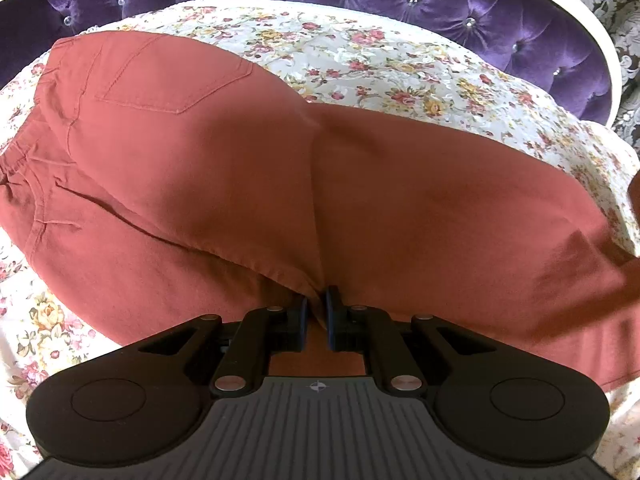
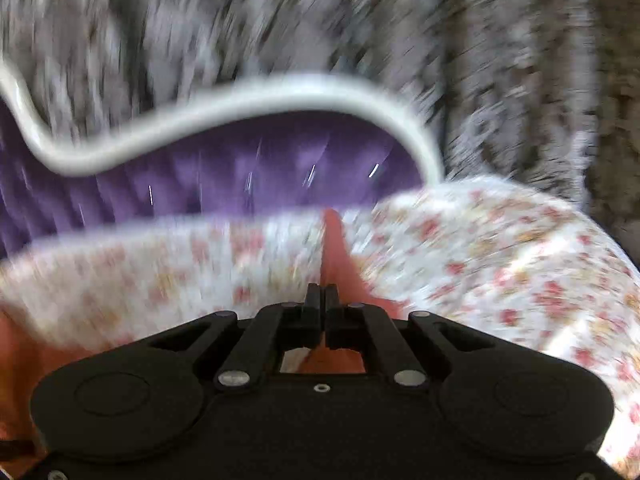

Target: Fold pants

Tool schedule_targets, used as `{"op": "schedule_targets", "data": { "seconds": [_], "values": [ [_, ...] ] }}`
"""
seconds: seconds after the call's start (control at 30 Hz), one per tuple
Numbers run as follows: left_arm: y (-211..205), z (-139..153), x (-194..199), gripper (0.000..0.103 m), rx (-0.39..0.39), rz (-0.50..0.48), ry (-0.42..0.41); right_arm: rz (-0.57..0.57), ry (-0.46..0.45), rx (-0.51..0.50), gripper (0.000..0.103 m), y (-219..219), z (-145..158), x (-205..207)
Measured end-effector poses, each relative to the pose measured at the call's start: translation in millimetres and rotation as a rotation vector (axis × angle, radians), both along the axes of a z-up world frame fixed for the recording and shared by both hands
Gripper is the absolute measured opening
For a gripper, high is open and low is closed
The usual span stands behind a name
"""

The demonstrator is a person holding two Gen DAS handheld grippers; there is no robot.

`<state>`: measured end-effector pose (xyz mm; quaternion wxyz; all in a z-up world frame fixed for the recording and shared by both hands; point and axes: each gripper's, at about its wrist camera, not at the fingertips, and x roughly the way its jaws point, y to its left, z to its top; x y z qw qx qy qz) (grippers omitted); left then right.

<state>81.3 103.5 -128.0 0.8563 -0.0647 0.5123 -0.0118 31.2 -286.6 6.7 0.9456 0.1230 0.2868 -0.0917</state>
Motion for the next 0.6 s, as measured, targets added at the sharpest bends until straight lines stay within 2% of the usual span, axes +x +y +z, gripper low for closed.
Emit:
{"op": "schedule_targets", "data": {
  "seconds": [0.07, 0.1, 0.17, 0.27, 0.33, 0.4, 0.43, 0.47, 0.6],
  "values": [
    [-0.8, 0.3, -1.0, 0.010, 0.007, 0.000, -0.006, -0.076, -0.003, 0.050, 0.006, -29.2, -4.6, -37.2],
    [-1.4, 0.3, -1.2, 0.010, 0.011, 0.000, -0.009, -0.100, 0.030, 0.074, 0.006, -42.5, -15.0, -51.5],
    [-2.8, 0.5, -1.8, 0.010, 0.020, -0.003, -0.013, -0.130, 0.127, 0.099, 0.006, -60.8, -44.3, -69.1],
    [-3.8, 1.1, -1.2, 0.009, 0.027, -0.003, -0.009, -0.149, 0.295, 0.232, 0.007, -82.1, -91.8, -81.2],
    [-3.0, 1.4, -0.4, 0.009, 0.023, -0.002, -0.004, -0.145, 0.297, 0.264, 0.010, -84.5, -101.9, -91.7],
    [-1.8, 1.1, 0.2, 0.009, 0.015, 0.002, -0.001, -0.139, 0.272, 0.273, 0.021, -85.4, -97.8, -98.8],
    [-1.4, 0.9, 0.3, 0.009, 0.012, 0.004, -0.001, -0.151, 0.256, 0.278, 0.023, -87.6, -95.1, -101.0],
    [-1.4, 0.9, 0.5, 0.009, 0.012, 0.005, -0.001, -0.161, 0.239, 0.274, 0.032, -89.2, -92.5, -100.5],
    [-3.9, 0.6, -0.8, 0.009, 0.024, 0.004, -0.009, -0.204, 0.221, 0.260, 0.034, -100.8, -93.2, -89.5]
  ]
}}
